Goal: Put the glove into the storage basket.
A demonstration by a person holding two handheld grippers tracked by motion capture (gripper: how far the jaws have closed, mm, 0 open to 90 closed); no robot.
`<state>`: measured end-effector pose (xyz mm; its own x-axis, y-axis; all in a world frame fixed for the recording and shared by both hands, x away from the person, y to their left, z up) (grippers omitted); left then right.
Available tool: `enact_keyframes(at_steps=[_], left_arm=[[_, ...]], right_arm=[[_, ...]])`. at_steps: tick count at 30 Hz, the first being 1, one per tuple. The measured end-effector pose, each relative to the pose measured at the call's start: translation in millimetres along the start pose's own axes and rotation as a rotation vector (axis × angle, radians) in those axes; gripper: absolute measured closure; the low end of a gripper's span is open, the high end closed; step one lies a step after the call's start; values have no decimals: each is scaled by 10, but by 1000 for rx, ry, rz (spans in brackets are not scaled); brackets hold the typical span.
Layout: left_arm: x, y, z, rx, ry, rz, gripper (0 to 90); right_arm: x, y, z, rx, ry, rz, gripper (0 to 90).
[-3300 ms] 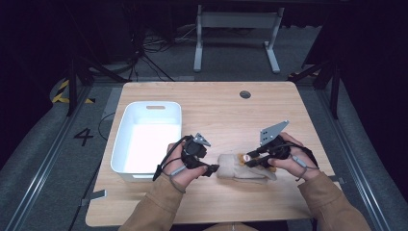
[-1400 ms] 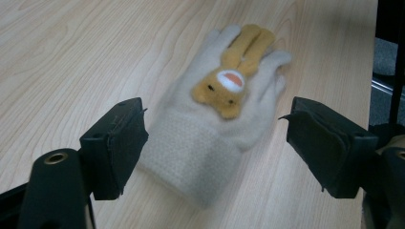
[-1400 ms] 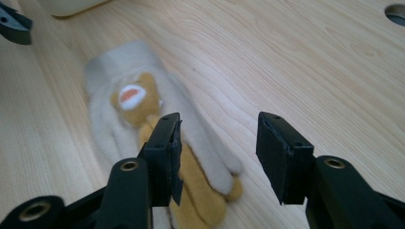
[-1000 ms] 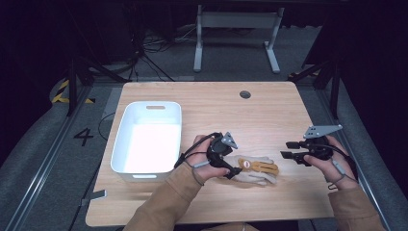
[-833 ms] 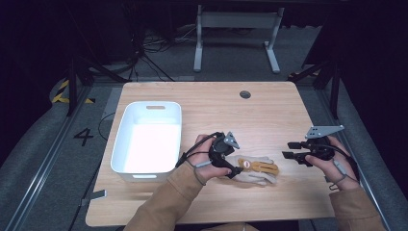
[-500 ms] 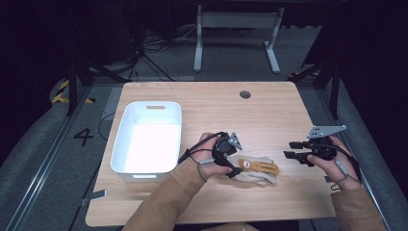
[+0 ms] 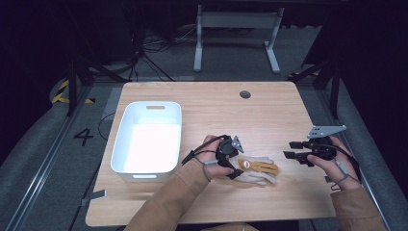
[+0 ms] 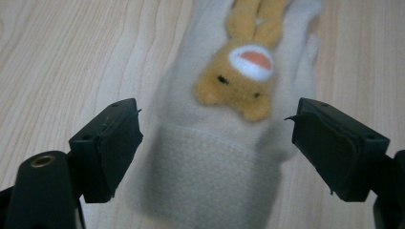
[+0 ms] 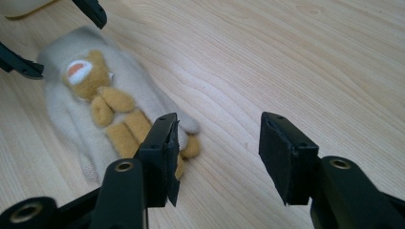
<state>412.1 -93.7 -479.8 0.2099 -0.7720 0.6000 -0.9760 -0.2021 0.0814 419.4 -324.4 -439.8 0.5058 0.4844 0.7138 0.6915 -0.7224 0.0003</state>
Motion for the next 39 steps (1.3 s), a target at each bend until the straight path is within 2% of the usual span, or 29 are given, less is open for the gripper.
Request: enact_keyframes(at_steps=[2,5,15,19,28,35,38,39], left_arm=[[-22,-13,42,0,-5,-2,173],[-57,-7,96,-26,-18,-2,170],[-77,9,212,-37,-40,16,159],[-72,20,214,-35,-38,35,159],[-111,43,279,-16,-60,44,153],[-121,50,365,0,-85,82,85],[-116,24,381,12,-85,80,78],[-124,13,397,11,-87,68,85]], right_arm=[[-2,2,5,-2,-1,-2,493],[-3,-4,13,-2,-2,-4,491],[2,-39,37,5,-4,-14,477],[3,-52,49,10,-7,-14,475],[6,-68,60,14,-7,-24,472],[5,-78,65,17,-9,-23,469],[5,-78,73,17,-7,-26,467],[5,-80,74,20,-6,-26,467]])
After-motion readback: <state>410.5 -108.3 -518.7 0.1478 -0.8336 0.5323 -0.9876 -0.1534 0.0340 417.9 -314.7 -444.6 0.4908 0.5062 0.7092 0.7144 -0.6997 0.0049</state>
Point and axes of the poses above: each handheld gripper's, and its own axes: z roughly forward along the jaws, x roughly out of its top, y roughly to its right, the point moved 8 cm from there along z, roughly forward along the jaws, and after that the axes turned 4 degrees about -x, right-handed, at the moved point
